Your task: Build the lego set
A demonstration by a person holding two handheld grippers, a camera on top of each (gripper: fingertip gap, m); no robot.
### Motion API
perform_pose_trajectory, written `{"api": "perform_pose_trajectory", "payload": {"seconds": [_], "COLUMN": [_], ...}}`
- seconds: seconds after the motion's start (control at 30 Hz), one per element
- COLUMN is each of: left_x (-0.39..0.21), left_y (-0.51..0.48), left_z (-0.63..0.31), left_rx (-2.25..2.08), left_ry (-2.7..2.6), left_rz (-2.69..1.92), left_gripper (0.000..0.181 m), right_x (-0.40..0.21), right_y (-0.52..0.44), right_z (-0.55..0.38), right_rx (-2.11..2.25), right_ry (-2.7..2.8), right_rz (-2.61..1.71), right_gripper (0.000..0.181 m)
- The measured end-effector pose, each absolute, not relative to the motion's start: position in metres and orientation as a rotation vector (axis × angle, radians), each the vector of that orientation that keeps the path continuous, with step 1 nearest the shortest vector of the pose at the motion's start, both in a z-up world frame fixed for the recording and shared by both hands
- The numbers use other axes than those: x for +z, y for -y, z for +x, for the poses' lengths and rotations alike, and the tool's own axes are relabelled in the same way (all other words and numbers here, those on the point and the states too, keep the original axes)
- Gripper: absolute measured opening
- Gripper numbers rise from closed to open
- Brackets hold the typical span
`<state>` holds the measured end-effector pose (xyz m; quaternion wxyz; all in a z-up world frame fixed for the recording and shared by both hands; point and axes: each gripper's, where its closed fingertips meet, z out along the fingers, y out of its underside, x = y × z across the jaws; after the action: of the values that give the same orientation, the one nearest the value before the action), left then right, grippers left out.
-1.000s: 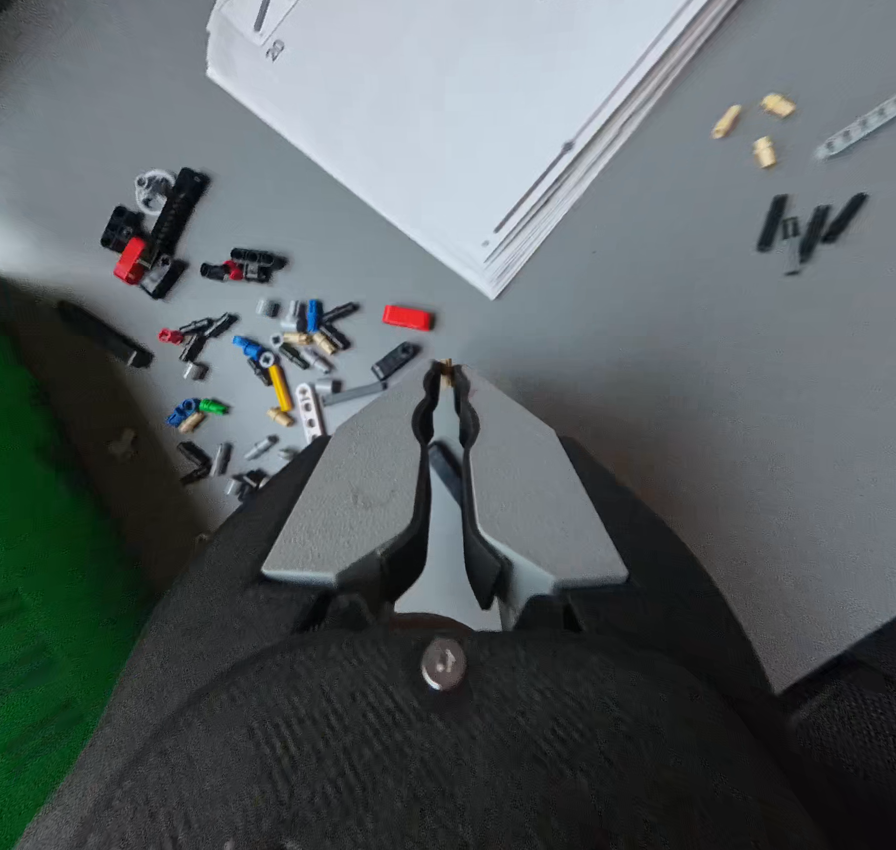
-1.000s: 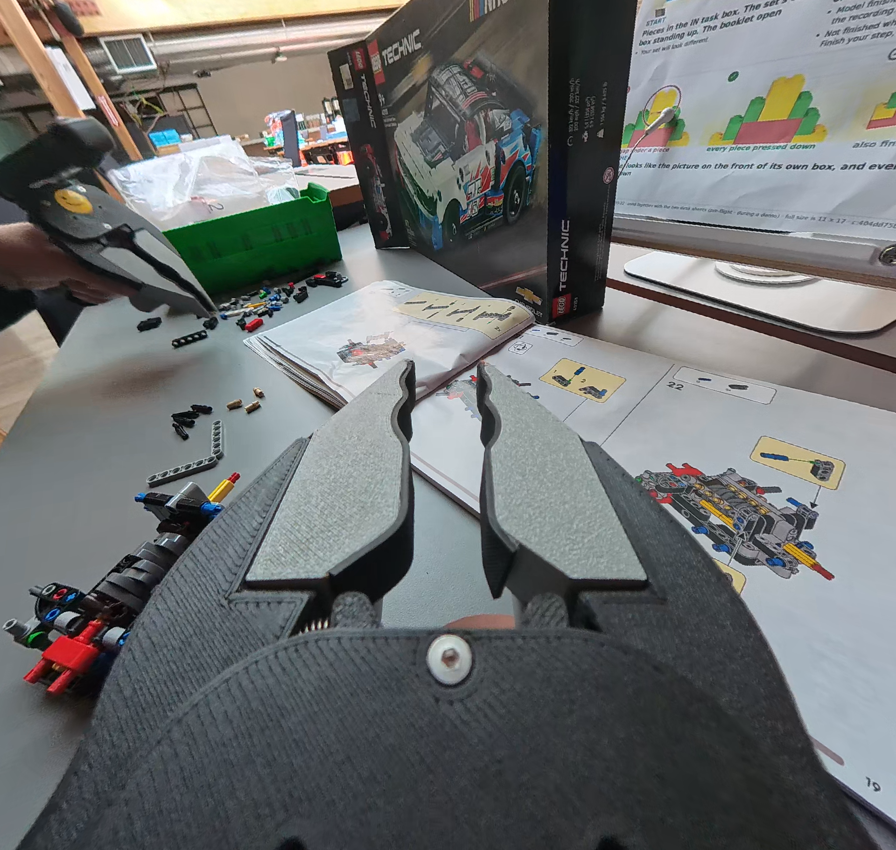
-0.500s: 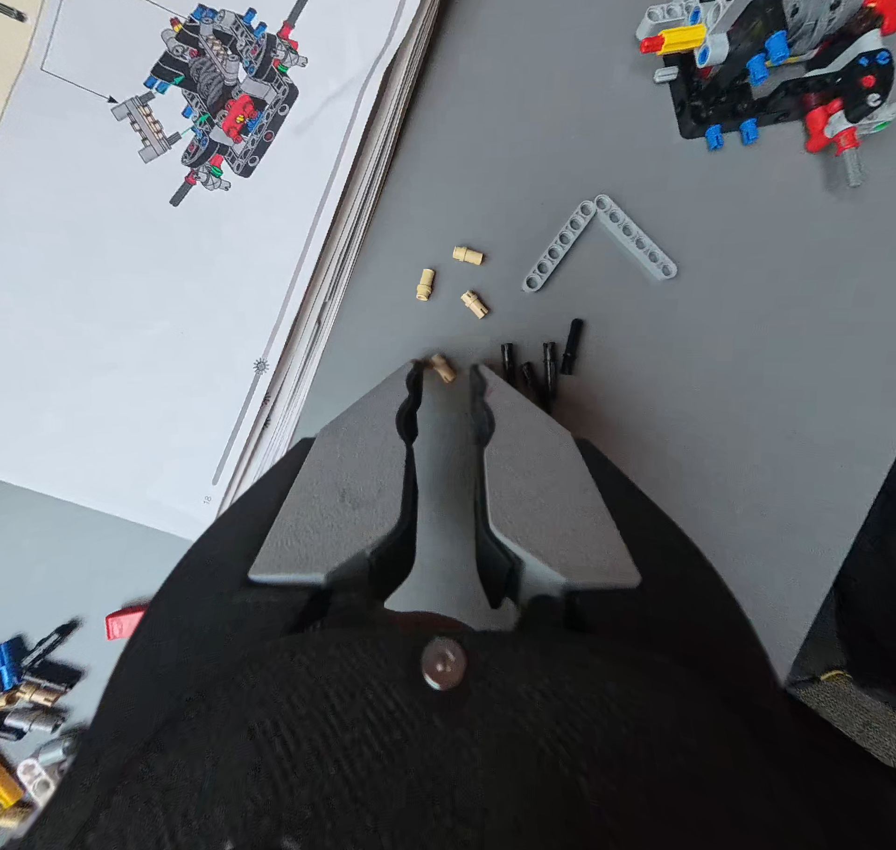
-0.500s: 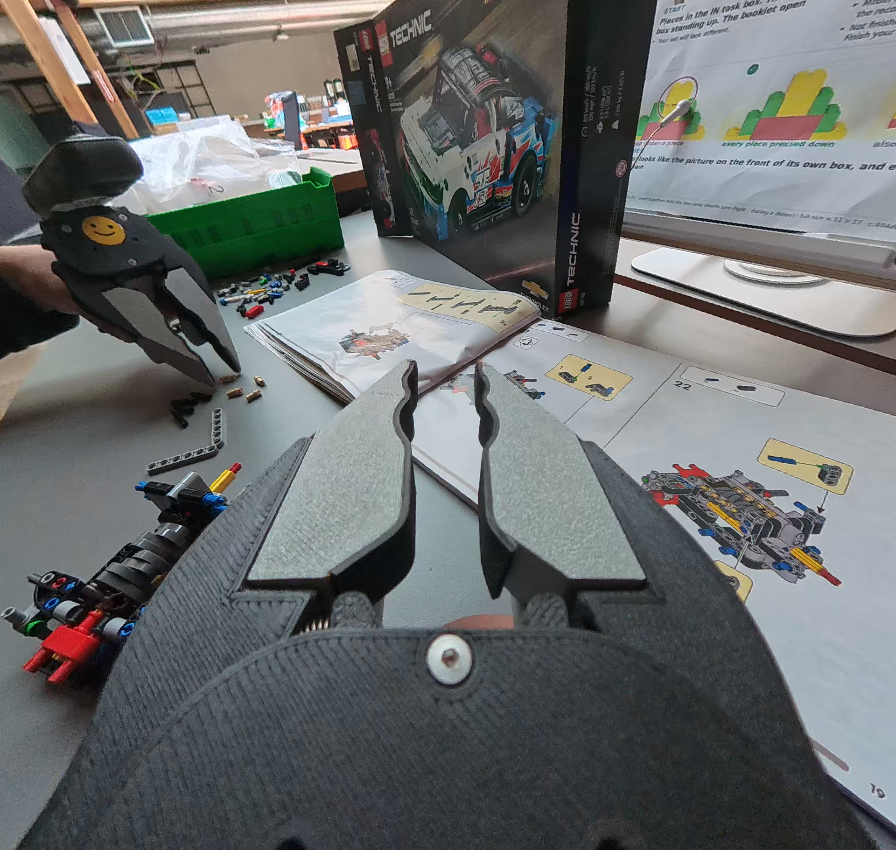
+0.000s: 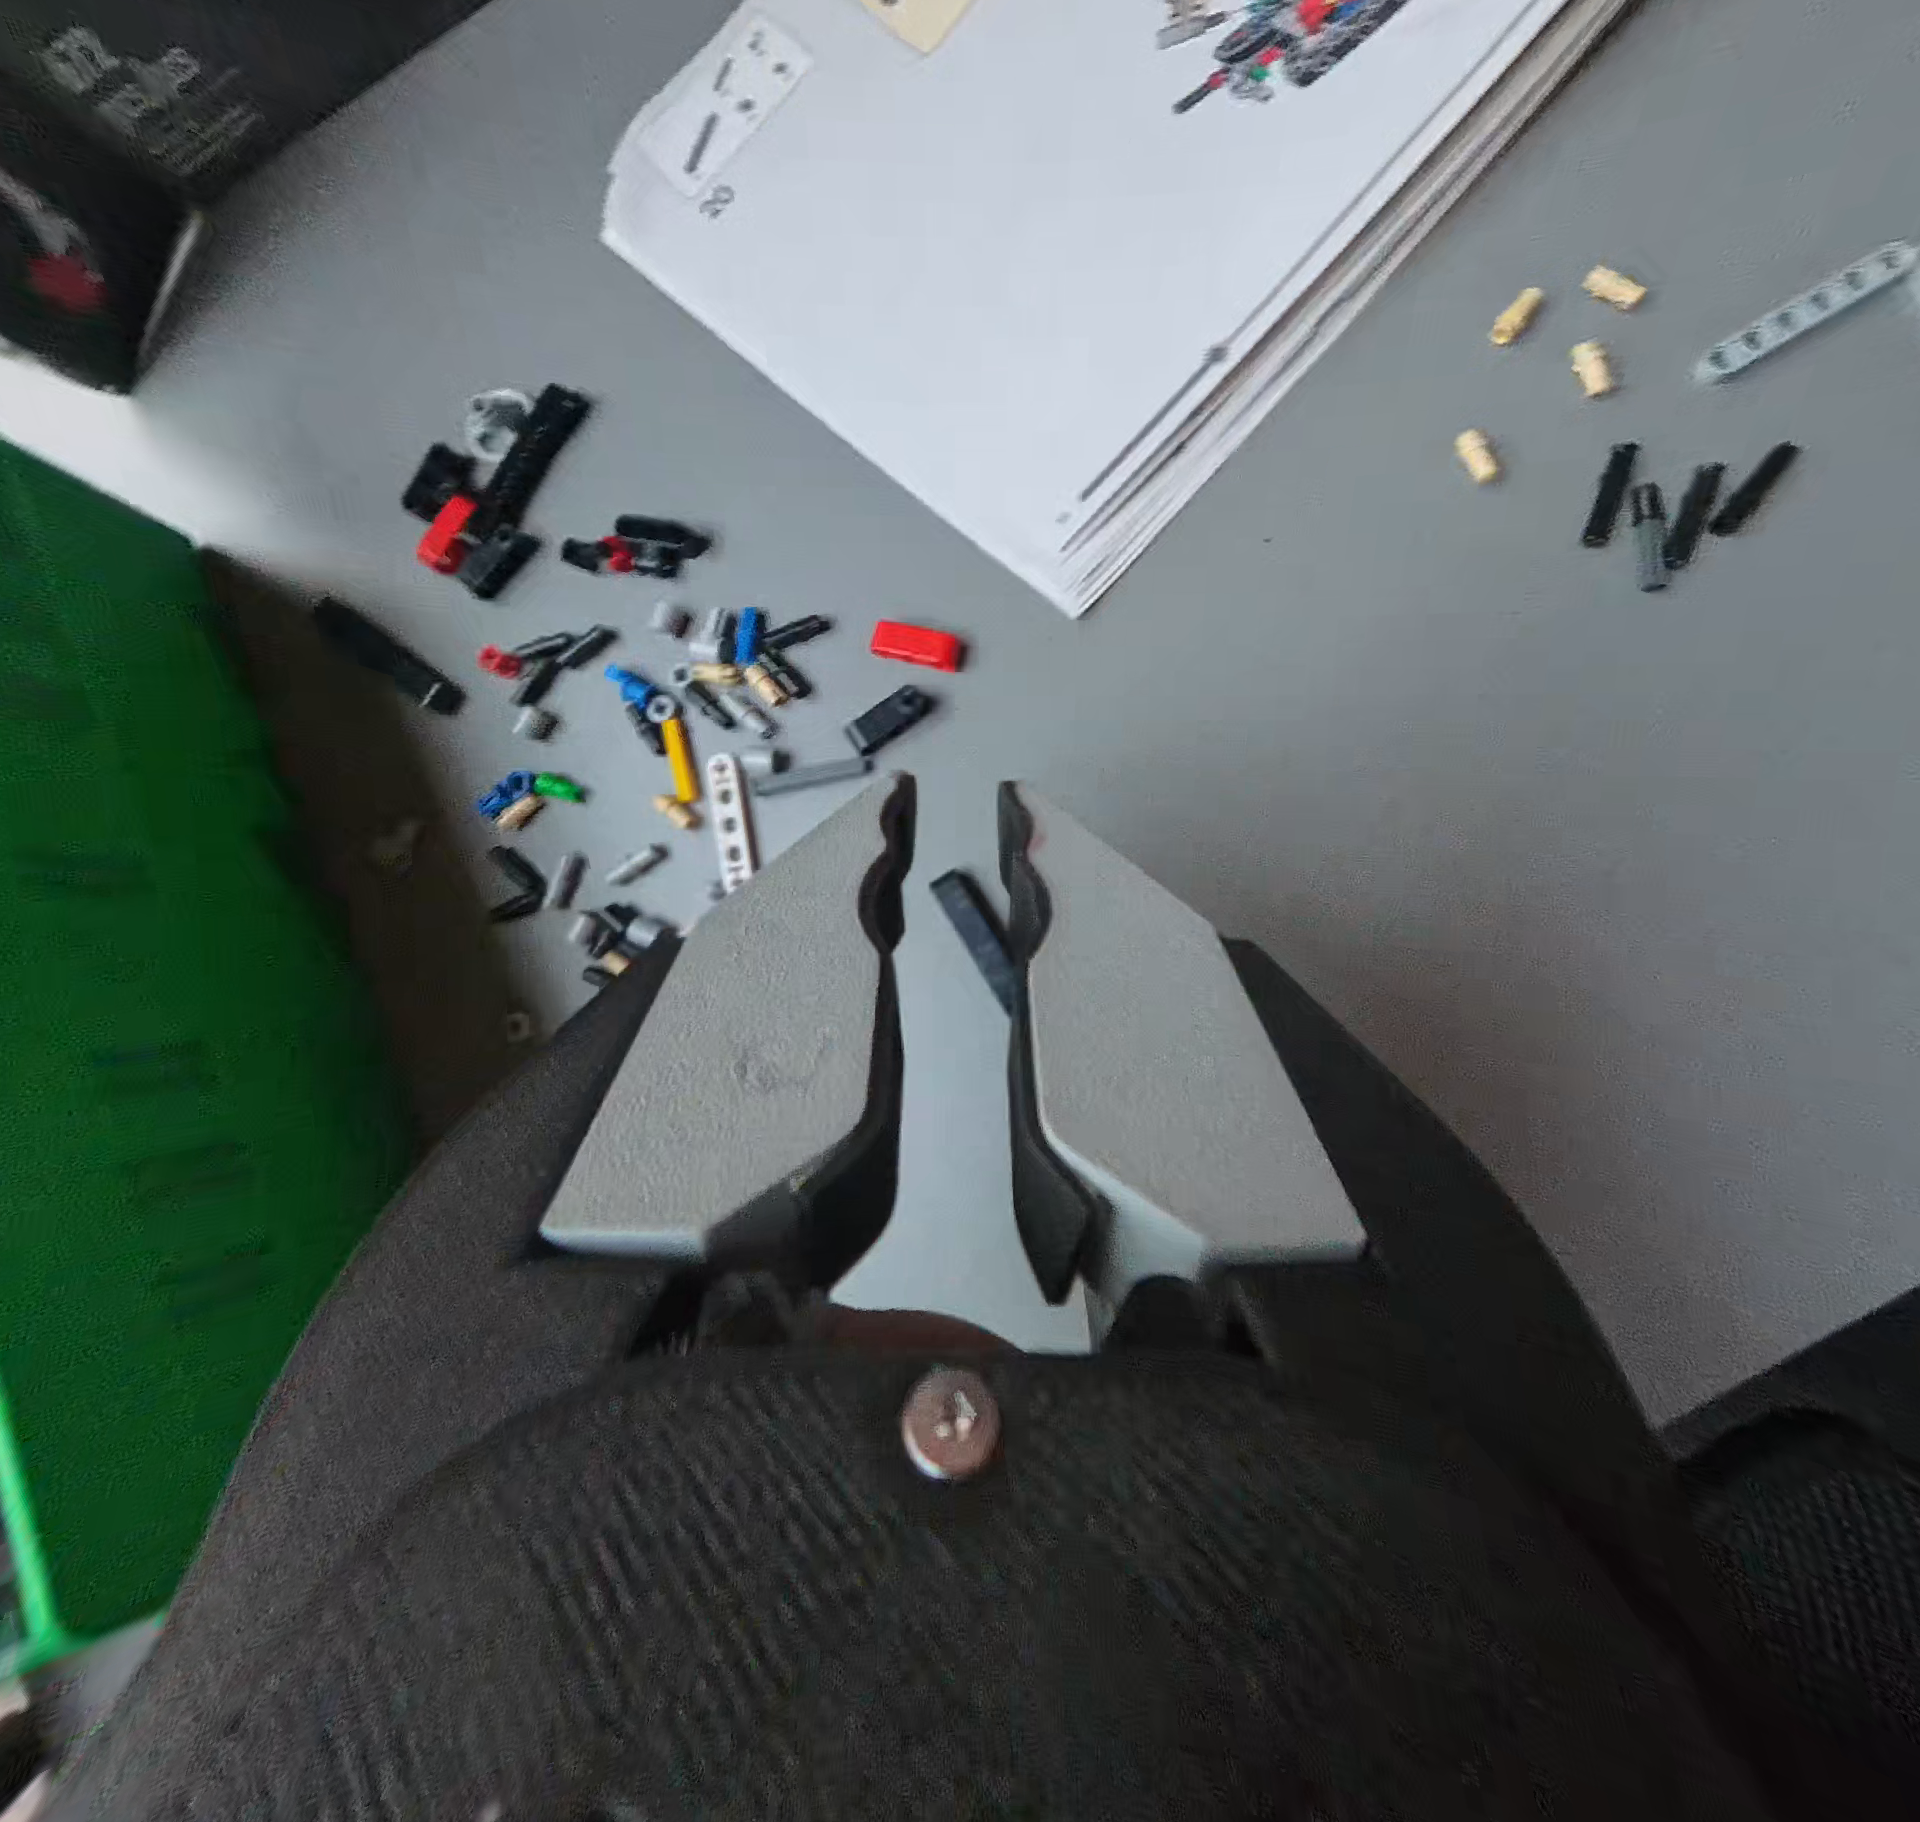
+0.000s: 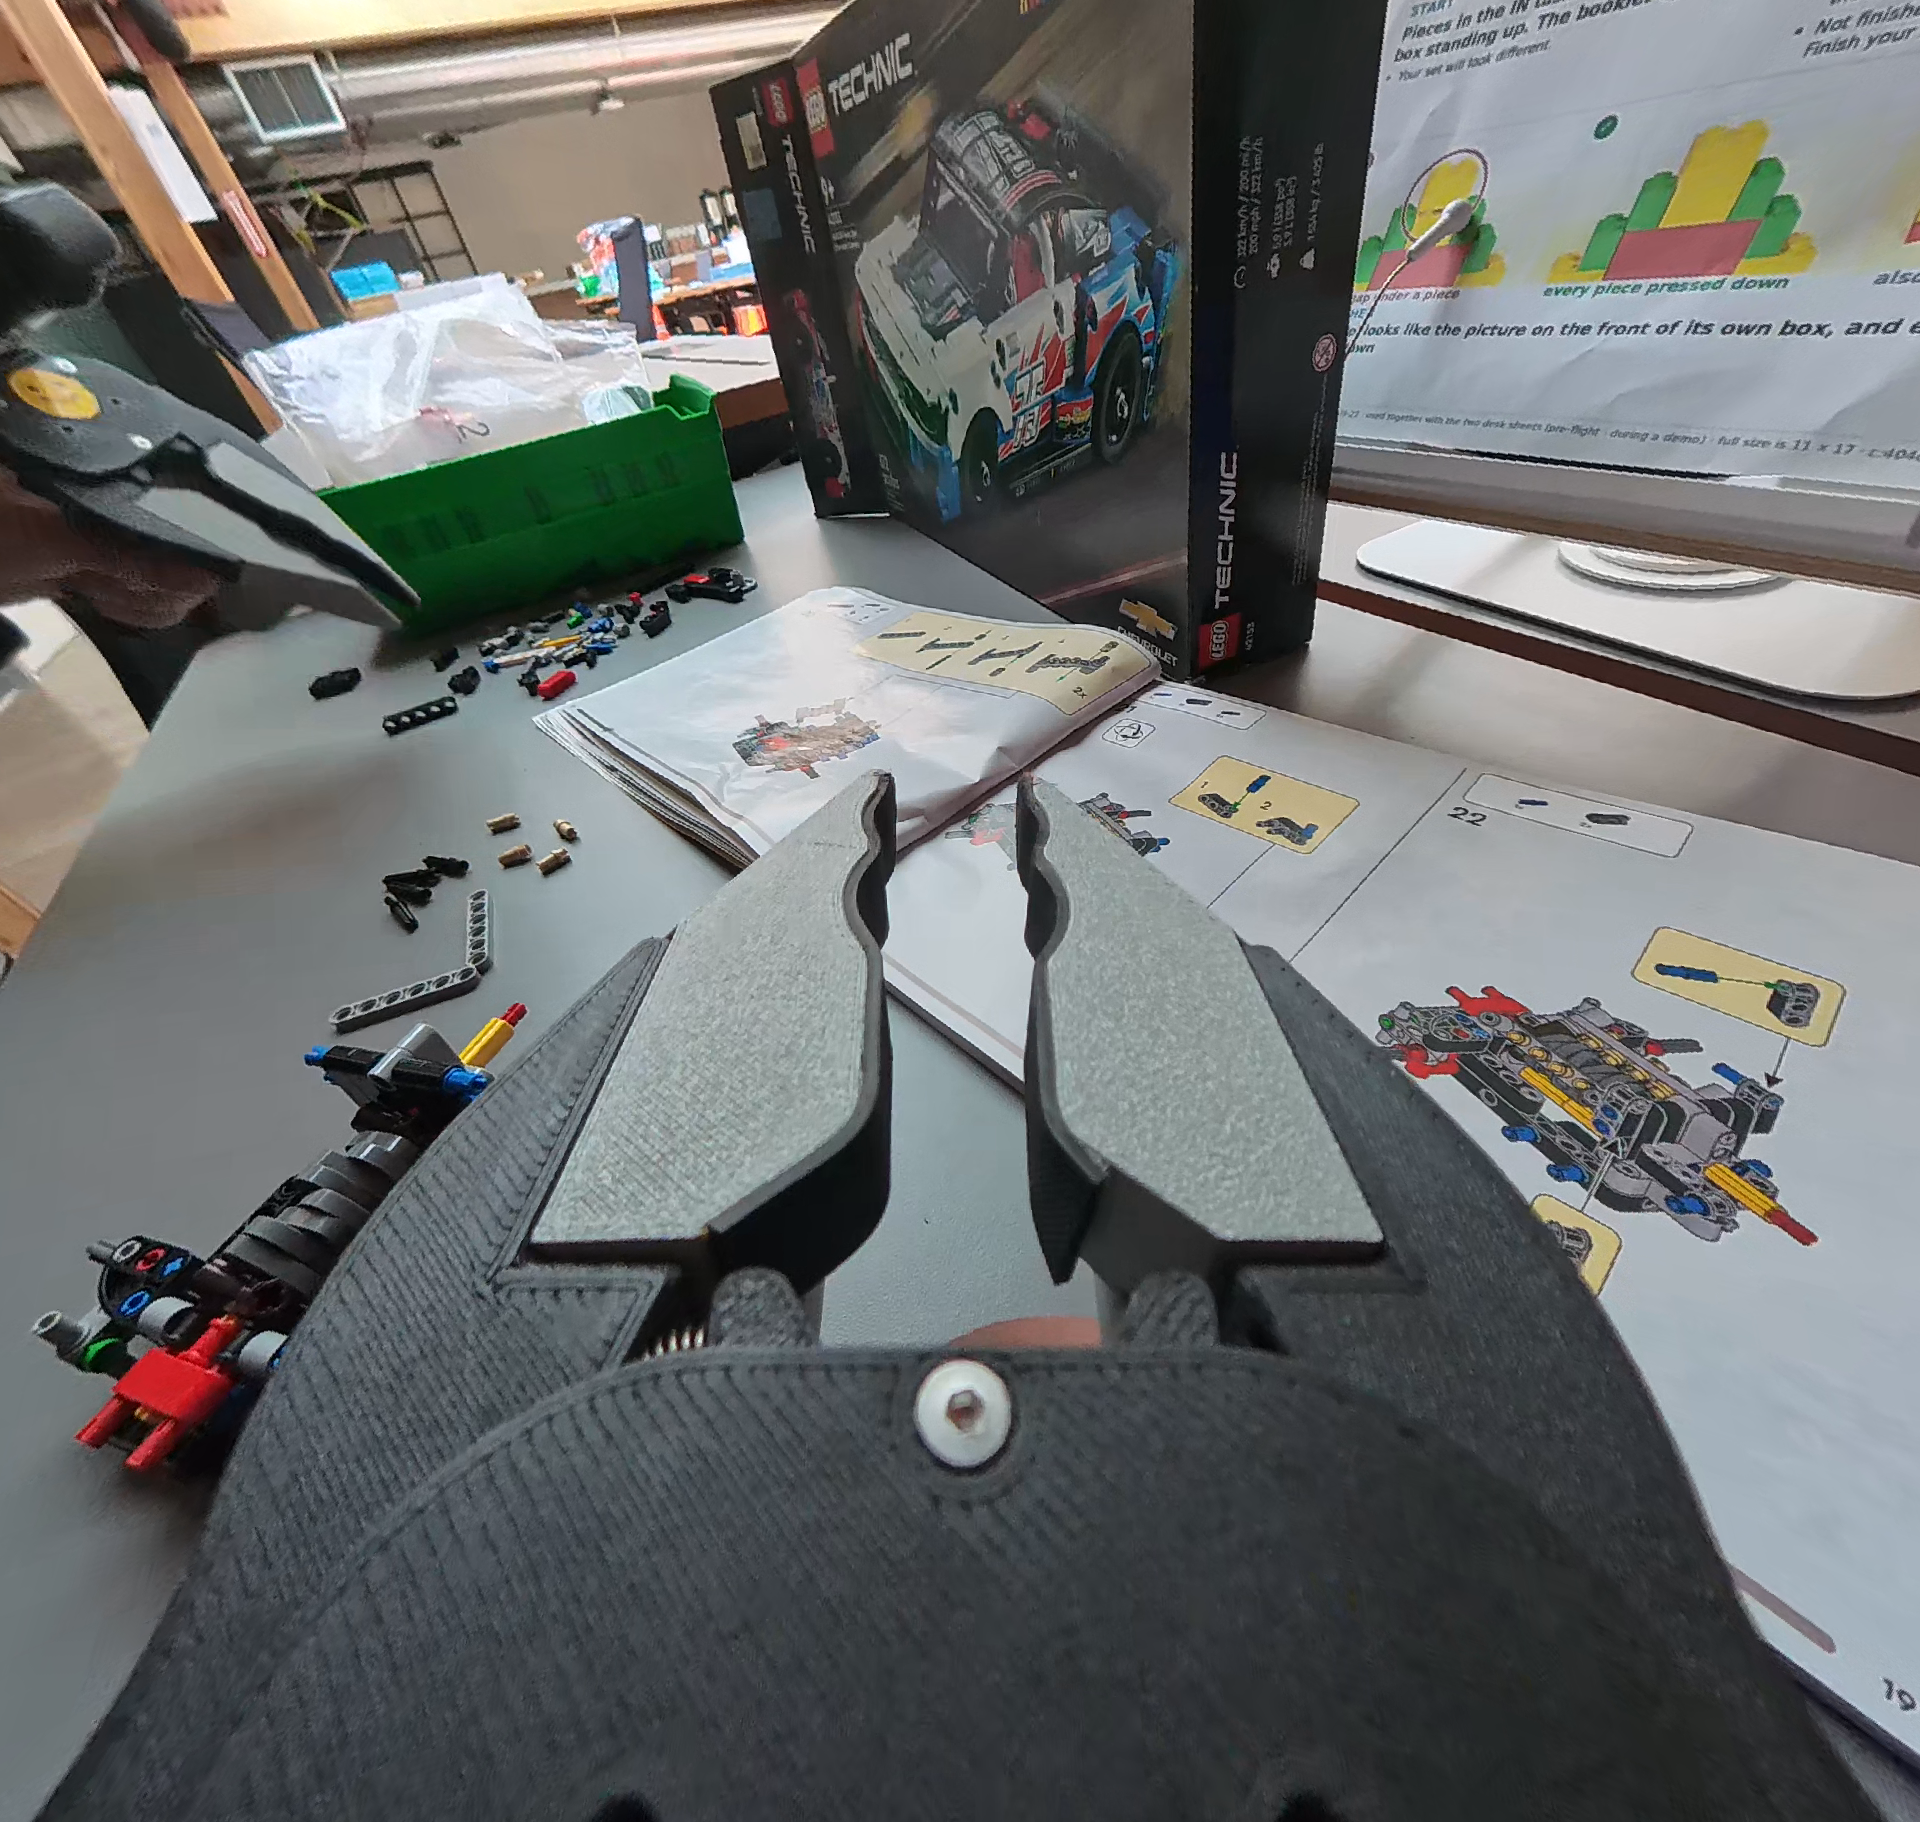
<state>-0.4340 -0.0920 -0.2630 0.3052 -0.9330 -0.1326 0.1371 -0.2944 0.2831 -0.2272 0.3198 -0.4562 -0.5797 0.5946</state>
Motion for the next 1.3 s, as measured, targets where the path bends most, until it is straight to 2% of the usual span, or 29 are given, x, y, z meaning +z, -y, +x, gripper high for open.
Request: {"api": "perform_pose_trajectory", "payload": {"seconds": [0.03, 0.17, 0.5, 0.87, 1.3], "left_x": [-0.257, -0.25, -0.299, -0.317, -0.302], "left_y": [0.106, 0.125, 0.094, 0.076, 0.074], "left_z": [-0.446, -0.479, -0.516, -0.508, -0.492], "left_rx": [0.415, 0.459, 0.406, 0.289, 0.236], "left_ry": [0.414, 0.536, 0.44, 0.387, 0.38], "left_rz": [-2.449, -2.401, -2.59, -2.655, -2.644], "left_gripper": [0.012, 0.011, 0.012, 0.008, 0.005], "right_x": [-0.228, -0.229, -0.226, -0.227, -0.228], "right_y": [-0.283, -0.282, -0.287, -0.286, -0.285], "right_z": [-0.294, -0.295, -0.295, -0.295, -0.295], "right_rx": [1.562, 1.562, 1.572, 1.581, 1.576], "right_ry": [1.528, 1.536, 1.497, 1.512, 1.514], "right_rz": [-1.2, -1.209, -1.216, -1.22, -1.22], "right_gripper": [0.02, 0.02, 0.02, 0.02, 0.02]}}
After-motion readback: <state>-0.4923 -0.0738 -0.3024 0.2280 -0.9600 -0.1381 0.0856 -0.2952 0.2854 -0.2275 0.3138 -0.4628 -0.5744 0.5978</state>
